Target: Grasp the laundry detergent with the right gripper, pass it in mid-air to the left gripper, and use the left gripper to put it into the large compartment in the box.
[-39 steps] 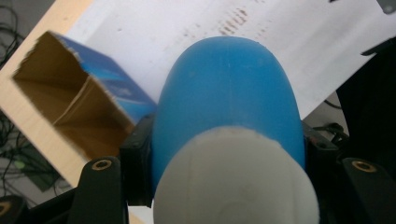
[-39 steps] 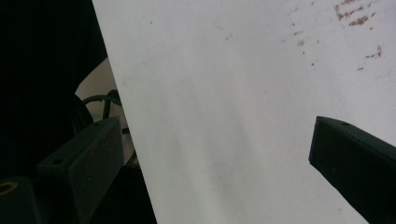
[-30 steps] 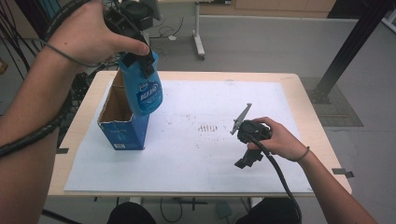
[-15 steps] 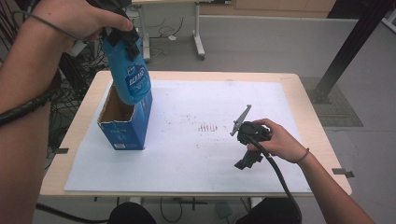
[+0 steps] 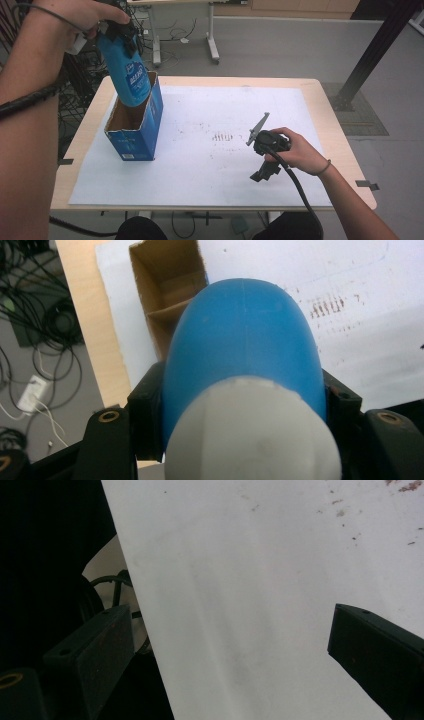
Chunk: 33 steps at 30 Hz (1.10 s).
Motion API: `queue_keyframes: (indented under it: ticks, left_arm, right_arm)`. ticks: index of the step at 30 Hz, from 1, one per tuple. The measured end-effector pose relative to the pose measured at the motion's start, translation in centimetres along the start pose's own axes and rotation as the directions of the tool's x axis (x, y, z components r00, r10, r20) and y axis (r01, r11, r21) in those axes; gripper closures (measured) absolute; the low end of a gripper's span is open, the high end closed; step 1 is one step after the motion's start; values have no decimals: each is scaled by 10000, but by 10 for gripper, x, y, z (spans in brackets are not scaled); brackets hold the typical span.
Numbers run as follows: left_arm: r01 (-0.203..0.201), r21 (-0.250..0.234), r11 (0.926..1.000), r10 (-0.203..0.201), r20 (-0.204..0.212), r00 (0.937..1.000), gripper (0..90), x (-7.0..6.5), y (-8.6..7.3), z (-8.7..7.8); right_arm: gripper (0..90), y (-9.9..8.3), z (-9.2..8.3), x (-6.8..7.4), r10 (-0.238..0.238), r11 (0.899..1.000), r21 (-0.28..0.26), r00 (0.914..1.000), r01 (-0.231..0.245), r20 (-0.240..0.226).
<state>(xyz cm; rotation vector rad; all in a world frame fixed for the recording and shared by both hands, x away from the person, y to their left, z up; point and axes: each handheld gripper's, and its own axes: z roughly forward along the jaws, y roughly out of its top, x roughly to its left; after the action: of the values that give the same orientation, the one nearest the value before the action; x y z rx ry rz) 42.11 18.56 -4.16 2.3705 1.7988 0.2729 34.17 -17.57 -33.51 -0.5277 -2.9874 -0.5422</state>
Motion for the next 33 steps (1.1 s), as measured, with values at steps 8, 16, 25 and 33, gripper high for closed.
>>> queue_keyframes:
  ticks: [8,16,25,33]
  left_arm:
    - [837,22,9965,-835,-497,9953,377,11,6,13]
    - [1367,29,9906,-1363,-634,9886,377,22,7,32]
    - [1469,46,9891,-1461,-799,9860,377,25,6,52]
    - [1366,232,9904,-1345,-748,9881,377,24,4,74]
  right_arm:
    - [45,-1,0,-2,40,10000,-90,10000,-40,12]
    - [45,-1,2,-2,81,9999,-73,10000,-81,15]
    - [45,-2,4,-3,62,9999,-109,10000,-63,-28]
    - [47,-2,7,-4,100,9999,-43,9999,-100,-94]
